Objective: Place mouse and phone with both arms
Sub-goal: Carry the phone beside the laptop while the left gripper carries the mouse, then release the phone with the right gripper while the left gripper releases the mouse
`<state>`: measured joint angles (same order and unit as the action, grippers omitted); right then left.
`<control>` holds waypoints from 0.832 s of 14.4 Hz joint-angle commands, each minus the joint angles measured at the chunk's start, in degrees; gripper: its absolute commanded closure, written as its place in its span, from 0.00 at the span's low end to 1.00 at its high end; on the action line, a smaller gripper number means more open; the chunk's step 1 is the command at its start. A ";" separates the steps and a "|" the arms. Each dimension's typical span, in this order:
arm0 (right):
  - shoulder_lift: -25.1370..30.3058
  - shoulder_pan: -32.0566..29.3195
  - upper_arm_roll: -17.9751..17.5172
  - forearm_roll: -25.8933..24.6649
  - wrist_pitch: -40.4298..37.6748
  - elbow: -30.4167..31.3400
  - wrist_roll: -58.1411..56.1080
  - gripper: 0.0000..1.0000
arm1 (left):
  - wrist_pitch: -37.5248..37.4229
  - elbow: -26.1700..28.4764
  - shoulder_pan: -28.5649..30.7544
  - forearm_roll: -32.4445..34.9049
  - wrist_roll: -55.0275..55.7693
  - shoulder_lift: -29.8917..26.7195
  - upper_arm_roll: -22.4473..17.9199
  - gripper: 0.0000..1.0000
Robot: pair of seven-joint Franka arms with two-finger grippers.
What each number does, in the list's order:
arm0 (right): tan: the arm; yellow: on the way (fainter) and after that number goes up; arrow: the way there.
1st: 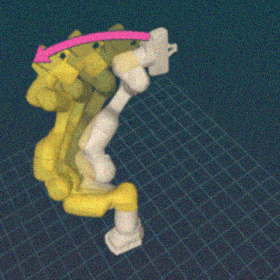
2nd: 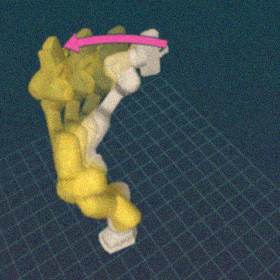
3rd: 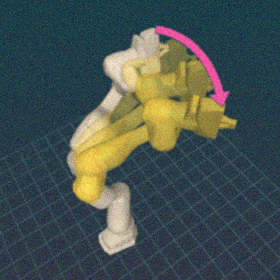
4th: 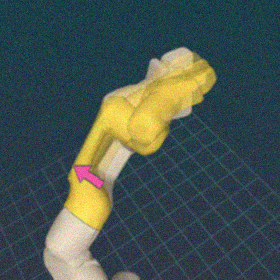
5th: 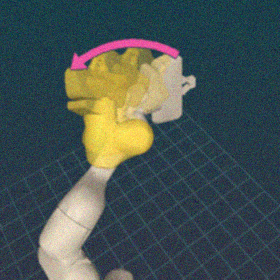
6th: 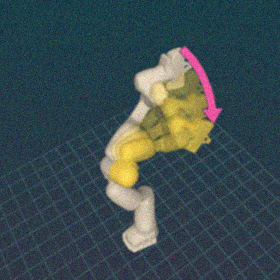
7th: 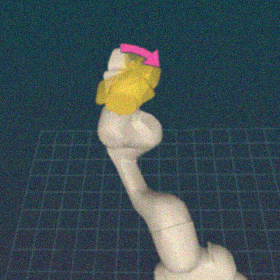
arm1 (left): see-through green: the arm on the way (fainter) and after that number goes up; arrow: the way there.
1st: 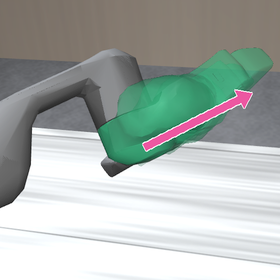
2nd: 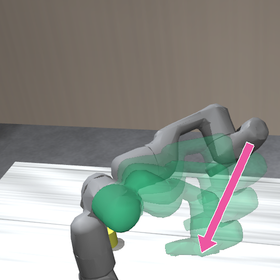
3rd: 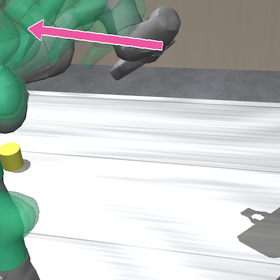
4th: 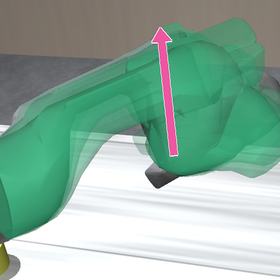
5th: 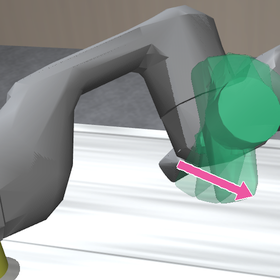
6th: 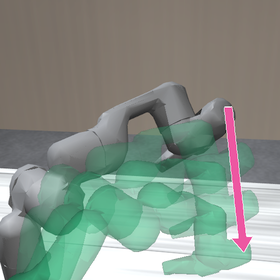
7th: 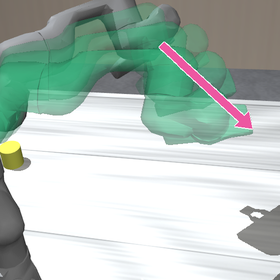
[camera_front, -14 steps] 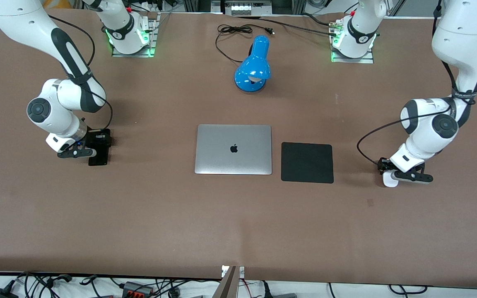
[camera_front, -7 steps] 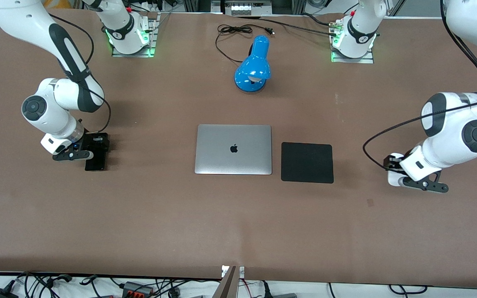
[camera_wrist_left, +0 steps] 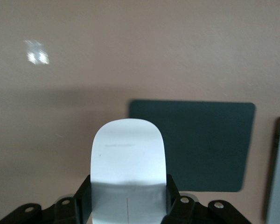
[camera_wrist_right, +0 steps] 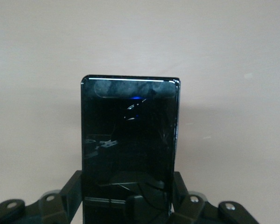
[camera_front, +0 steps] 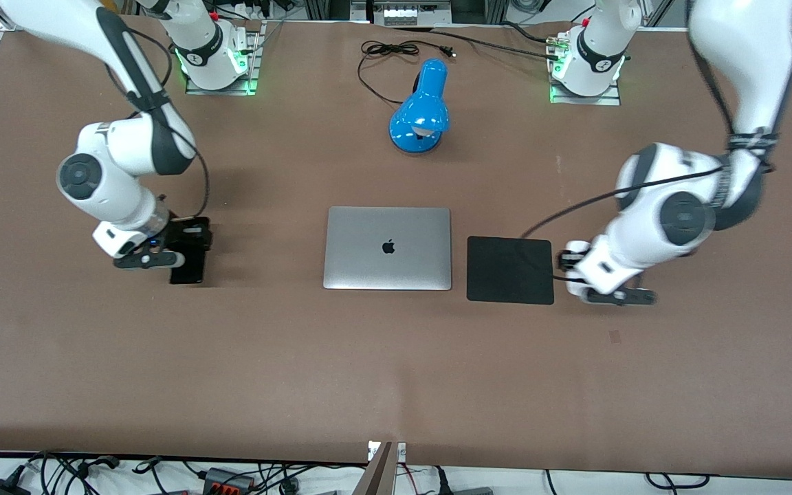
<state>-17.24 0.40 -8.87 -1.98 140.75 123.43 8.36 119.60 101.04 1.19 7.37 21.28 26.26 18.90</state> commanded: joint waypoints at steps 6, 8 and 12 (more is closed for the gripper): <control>-8.77 8.90 -1.23 0.13 7.34 -1.27 6.75 0.98 | 18.90 8.29 -4.44 11.35 15.46 6.60 0.09 0.61; -9.91 9.70 -1.23 0.22 9.36 -1.18 7.54 0.96 | 22.51 8.39 -4.44 11.35 16.33 8.88 0.00 0.61; -12.20 11.28 -1.15 0.57 13.05 -1.18 11.22 0.96 | 22.87 8.13 -6.29 11.44 19.06 9.51 -0.18 0.21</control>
<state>-28.52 10.03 -10.28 -1.97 152.18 123.09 16.97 141.96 109.24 -4.17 17.10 38.11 36.16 18.81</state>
